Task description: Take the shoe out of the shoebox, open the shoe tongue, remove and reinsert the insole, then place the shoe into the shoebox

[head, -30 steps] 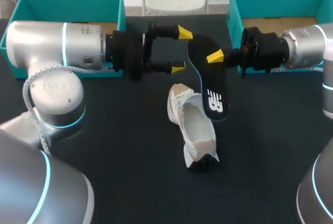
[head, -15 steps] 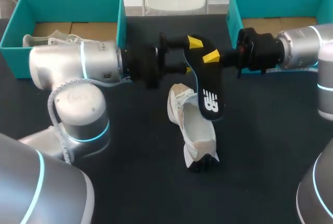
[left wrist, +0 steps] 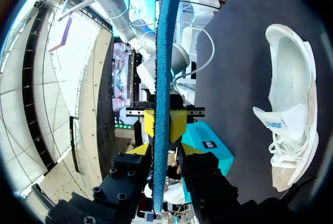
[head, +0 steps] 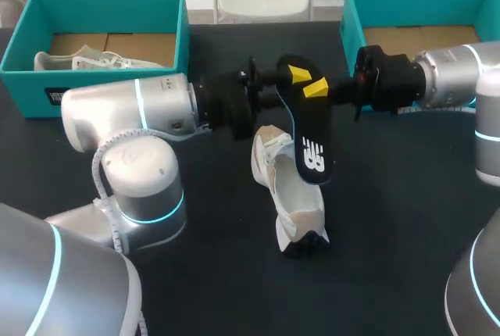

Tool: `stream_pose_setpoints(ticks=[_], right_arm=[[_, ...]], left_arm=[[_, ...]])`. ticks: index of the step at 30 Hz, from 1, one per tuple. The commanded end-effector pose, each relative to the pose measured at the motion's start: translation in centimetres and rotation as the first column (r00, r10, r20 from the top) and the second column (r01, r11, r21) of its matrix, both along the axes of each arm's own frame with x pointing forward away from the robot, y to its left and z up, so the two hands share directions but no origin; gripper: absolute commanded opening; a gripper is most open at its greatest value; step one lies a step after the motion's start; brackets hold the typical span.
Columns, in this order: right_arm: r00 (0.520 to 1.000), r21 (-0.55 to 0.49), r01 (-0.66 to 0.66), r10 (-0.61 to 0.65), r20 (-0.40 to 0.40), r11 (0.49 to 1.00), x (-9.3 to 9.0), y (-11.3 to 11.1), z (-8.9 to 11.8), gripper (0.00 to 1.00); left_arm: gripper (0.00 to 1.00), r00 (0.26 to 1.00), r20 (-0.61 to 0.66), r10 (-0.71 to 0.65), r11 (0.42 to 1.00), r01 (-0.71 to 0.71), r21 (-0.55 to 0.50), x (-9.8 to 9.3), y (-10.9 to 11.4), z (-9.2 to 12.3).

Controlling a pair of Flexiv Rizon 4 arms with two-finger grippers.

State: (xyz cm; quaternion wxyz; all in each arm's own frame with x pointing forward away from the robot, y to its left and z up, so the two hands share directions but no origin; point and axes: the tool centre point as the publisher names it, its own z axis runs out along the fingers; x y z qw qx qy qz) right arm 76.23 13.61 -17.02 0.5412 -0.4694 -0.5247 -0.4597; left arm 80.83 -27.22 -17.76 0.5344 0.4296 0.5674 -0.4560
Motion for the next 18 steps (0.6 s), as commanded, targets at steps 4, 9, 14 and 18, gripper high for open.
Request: stream_pose_setpoints(ticks=[4,9,14,18], right_arm=[[1.0,-0.002,0.01,-0.01,0.0,1.0,-0.35,0.11,-0.03,0.0],[1.0,0.001,0.009,-0.009,0.001,1.0,-0.38,0.1,-0.08,0.0],[1.0,0.003,0.007,-0.007,0.002,1.0,-0.36,0.1,-0.12,0.0],[1.0,-0.005,0.023,-0.023,0.019,1.0,-0.74,-0.28,-0.2,1.0]], left_arm=[[0.27,1.0,-0.007,0.004,1.0,-0.004,0.002,-0.31,-0.97,-0.38],[0.14,1.0,-0.013,0.012,1.0,-0.012,0.002,-0.21,-1.02,-0.44],[0.0,1.0,-0.02,0.016,1.0,-0.016,0.002,-0.13,-1.03,-0.47],[0.0,0.999,-0.026,0.02,1.0,-0.019,0.004,0.13,-0.79,-0.32]])
